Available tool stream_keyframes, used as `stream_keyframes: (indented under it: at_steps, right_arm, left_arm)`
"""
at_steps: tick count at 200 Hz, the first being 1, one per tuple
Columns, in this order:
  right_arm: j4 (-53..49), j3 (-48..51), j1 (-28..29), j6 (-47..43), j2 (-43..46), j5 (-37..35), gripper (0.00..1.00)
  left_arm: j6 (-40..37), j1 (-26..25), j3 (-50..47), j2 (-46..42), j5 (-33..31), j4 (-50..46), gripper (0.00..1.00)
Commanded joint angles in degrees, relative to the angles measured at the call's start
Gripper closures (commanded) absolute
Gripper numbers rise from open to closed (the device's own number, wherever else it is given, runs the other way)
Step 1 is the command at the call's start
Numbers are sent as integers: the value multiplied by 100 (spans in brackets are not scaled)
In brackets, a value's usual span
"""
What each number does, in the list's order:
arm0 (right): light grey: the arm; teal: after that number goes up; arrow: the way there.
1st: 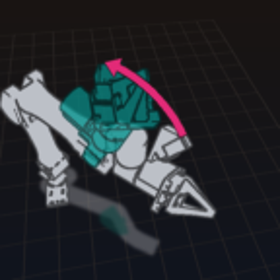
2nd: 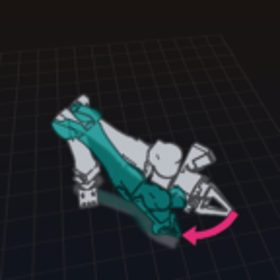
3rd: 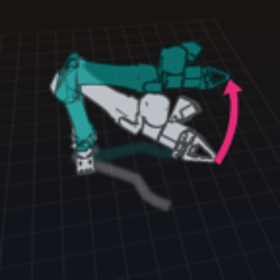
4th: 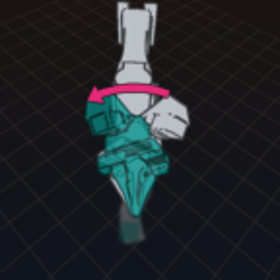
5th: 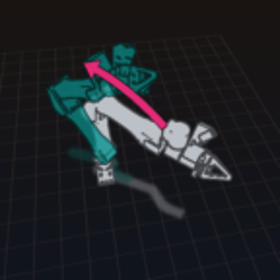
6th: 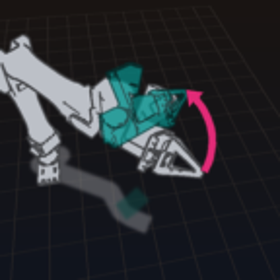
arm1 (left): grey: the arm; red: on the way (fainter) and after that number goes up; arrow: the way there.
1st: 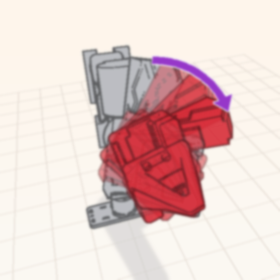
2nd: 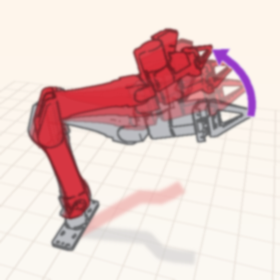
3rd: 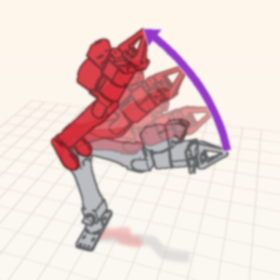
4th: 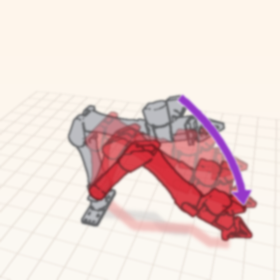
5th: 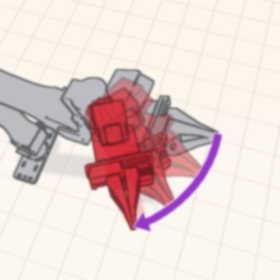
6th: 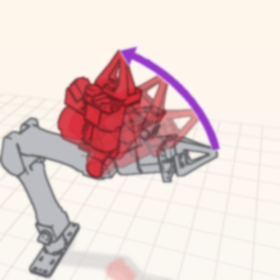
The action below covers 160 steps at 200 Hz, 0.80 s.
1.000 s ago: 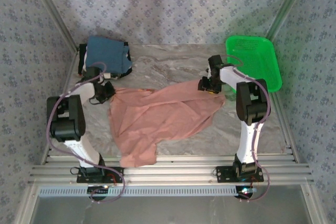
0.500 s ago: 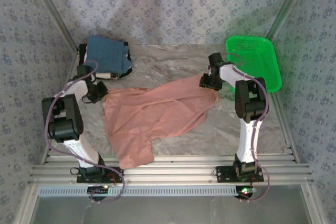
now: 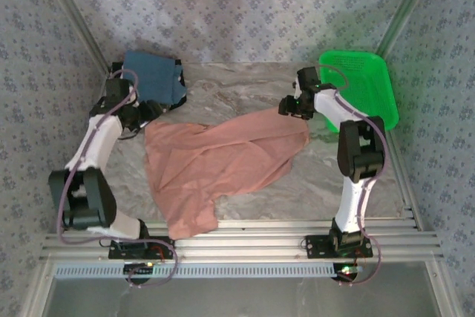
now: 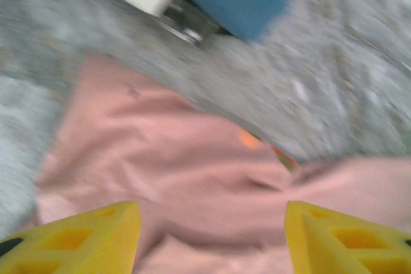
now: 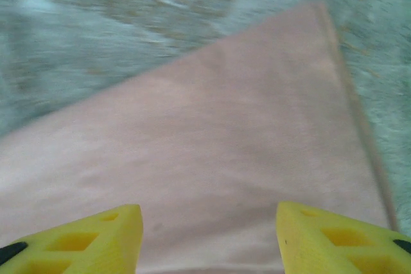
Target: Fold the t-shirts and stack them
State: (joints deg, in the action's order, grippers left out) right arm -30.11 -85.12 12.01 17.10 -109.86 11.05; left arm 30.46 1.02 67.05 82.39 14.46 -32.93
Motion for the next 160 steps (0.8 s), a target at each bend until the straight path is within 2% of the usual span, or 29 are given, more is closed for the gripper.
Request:
stream_keyframes:
  at_steps: [1, 18, 37, 51, 92, 97, 100, 160]
  right_arm:
    - [681, 541, 216, -277, 1076, 654, 35]
    - [1075, 978, 431, -437, 1727, 850, 29]
    - [1062, 1184, 631, -645, 2146, 1079, 26]
    - [1004, 1280, 727, -702, 2332, 1308, 17]
    - [1232, 1838, 961, -604, 2878, 1518, 13]
    - [1236, 1870, 992, -594, 2926, 1527, 4]
    - [1242, 1876, 1014, -599, 2952, 1525, 2]
    - [1188, 1999, 1262, -629, 3302, 1408, 0]
  left_arm:
    - [-227, -215, -561, -167, 405, -464, 39]
    - [-430, -303, -932, -147, 648, -377, 39]
    - [-765, -388, -1061, 55, 560, -383, 41]
    - [-991, -485, -1000, 325, 503, -394, 43]
    - [-1331, -773, -684, 1112, -194, -530, 46]
    - [-1331, -790, -685, 1152, -250, -478, 46]
    - [-1330, -806, -678, 1177, -272, -451, 46]
    - [-1637, -1180, -335, 1681, -892, -443, 52]
